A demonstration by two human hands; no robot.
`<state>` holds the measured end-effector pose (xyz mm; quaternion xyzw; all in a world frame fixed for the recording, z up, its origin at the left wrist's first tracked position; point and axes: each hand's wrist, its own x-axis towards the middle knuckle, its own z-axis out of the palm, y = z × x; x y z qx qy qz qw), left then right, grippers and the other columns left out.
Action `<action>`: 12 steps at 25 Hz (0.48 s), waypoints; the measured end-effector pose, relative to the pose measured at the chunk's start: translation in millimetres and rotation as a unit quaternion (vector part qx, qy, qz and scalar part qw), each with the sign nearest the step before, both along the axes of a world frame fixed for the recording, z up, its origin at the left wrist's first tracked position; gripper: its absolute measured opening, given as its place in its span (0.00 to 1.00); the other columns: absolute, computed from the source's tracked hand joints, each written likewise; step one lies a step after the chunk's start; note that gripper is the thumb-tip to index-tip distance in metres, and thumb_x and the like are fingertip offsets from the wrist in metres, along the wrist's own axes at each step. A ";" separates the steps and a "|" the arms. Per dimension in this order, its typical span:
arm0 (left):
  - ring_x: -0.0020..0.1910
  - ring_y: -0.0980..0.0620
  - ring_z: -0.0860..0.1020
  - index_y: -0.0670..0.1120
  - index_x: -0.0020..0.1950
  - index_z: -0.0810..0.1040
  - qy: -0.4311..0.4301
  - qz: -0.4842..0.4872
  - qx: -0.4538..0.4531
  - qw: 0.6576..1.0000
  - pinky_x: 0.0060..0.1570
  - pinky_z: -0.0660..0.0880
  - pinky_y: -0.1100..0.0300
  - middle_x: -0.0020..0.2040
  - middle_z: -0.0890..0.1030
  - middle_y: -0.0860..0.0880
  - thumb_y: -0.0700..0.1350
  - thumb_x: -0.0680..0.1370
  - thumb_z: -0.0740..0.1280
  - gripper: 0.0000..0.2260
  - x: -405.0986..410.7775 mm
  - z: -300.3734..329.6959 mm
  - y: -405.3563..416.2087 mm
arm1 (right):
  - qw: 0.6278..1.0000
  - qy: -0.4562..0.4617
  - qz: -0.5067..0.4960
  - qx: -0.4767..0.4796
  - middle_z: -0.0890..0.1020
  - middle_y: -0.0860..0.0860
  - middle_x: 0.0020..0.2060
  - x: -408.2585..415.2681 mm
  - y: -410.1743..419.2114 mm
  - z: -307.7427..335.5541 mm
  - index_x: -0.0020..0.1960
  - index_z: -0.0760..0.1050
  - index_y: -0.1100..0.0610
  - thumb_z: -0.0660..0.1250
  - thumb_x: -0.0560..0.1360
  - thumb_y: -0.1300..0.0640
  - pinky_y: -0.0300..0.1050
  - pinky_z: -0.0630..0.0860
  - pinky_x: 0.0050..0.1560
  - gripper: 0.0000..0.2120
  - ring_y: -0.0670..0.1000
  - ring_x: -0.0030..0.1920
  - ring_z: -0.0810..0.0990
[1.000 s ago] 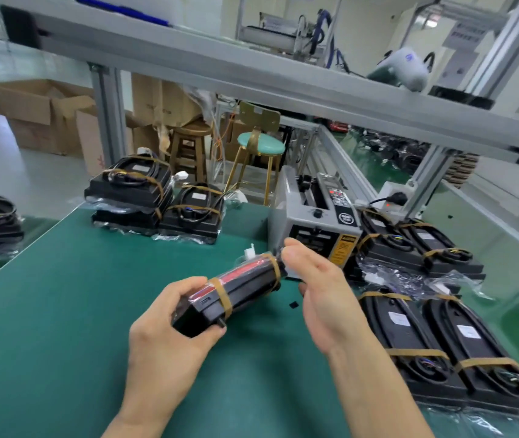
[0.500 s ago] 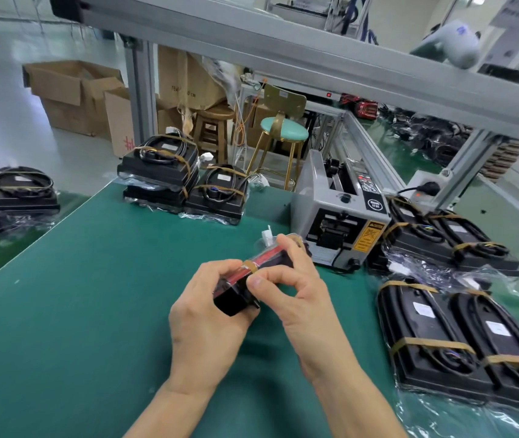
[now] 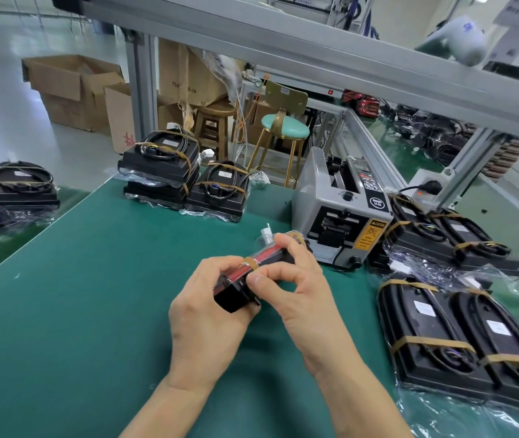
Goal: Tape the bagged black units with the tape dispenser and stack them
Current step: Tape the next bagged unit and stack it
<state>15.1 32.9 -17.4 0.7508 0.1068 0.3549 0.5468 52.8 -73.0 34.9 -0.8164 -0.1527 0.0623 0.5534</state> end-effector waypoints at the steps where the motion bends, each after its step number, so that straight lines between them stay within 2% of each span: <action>1: 0.45 0.55 0.80 0.56 0.49 0.76 0.001 0.001 -0.001 1.000 0.48 0.78 0.52 0.45 0.82 0.57 0.36 0.62 0.80 0.24 0.0 0.0 0.1 | 1.000 -0.002 -0.002 -0.001 0.65 0.30 0.67 0.4 -0.2 -0.3 0.35 0.82 0.40 0.74 0.70 0.53 0.53 0.49 0.75 0.09 0.36 0.73 0.53; 12: 0.43 0.59 0.79 0.60 0.46 0.75 0.006 0.020 0.015 1.000 0.44 0.74 0.66 0.44 0.81 0.60 0.36 0.61 0.80 0.26 -0.8 3.4 -0.7 | 0.999 -0.019 -0.027 0.001 0.67 0.34 0.67 -3.2 4.6 -2.8 0.34 0.82 0.45 0.73 0.69 0.56 0.52 0.52 0.75 0.08 0.35 0.72 0.55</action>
